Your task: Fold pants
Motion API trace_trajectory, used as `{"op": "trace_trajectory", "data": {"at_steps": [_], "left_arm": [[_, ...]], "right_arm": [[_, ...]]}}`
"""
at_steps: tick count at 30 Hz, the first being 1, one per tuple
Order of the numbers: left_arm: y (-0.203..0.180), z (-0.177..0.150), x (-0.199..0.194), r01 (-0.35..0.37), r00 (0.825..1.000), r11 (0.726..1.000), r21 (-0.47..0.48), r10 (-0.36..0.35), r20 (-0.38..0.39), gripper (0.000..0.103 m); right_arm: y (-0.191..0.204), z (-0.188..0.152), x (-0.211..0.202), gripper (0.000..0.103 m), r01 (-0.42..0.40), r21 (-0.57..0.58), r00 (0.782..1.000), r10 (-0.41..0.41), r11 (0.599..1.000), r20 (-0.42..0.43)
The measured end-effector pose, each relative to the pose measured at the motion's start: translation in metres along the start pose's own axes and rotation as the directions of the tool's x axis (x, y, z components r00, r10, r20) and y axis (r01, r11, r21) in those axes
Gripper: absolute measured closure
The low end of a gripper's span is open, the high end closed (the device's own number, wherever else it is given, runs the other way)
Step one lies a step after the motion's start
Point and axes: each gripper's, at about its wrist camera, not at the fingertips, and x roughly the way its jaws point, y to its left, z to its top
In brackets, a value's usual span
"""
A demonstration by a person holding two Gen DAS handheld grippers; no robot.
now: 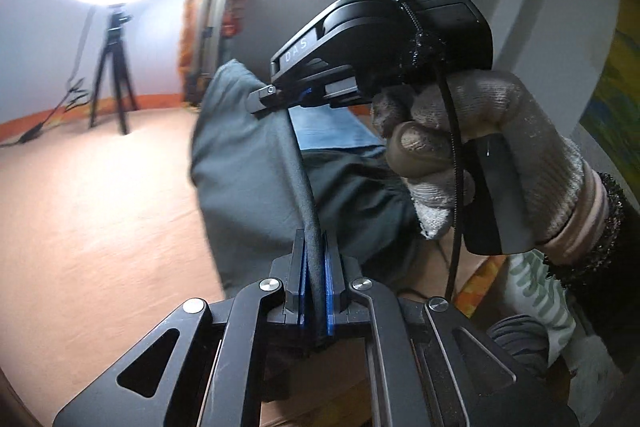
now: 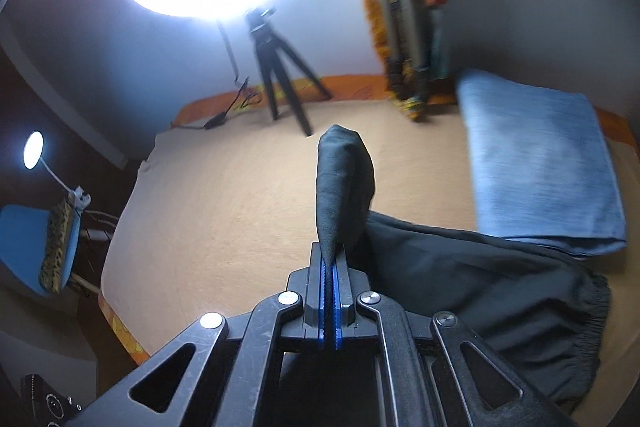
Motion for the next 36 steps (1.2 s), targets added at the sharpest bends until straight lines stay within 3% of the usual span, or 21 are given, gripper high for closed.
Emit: {"op": "trace_trajectory", "data": {"at_steps": [8,19,28,36], "left_arm": [[-0.051,0.008,0.048,0.099,0.994,0.994,0.049,-0.096,-0.057,0.098],[-0.106,0.004,0.142,0.212,0.964,0.975,0.060,-0.198,-0.179,0.098],[-0.128,0.010,0.192,0.262,0.946,0.964,0.046,-0.246,-0.213,0.098],[-0.136,0.005,0.210,0.270,0.934,0.961,0.059,-0.247,-0.257,0.098]], "right_arm": [[-0.076,-0.018,-0.034,0.103,0.010,0.080,0.999,-0.014,0.997,0.052],[-0.185,-0.044,-0.042,0.103,0.051,0.174,0.997,-0.062,0.983,0.055],[-0.243,-0.054,-0.046,0.103,0.070,0.213,0.994,-0.086,0.974,0.069],[-0.273,-0.063,-0.032,0.103,0.090,0.241,0.993,-0.105,0.966,0.050]]}}
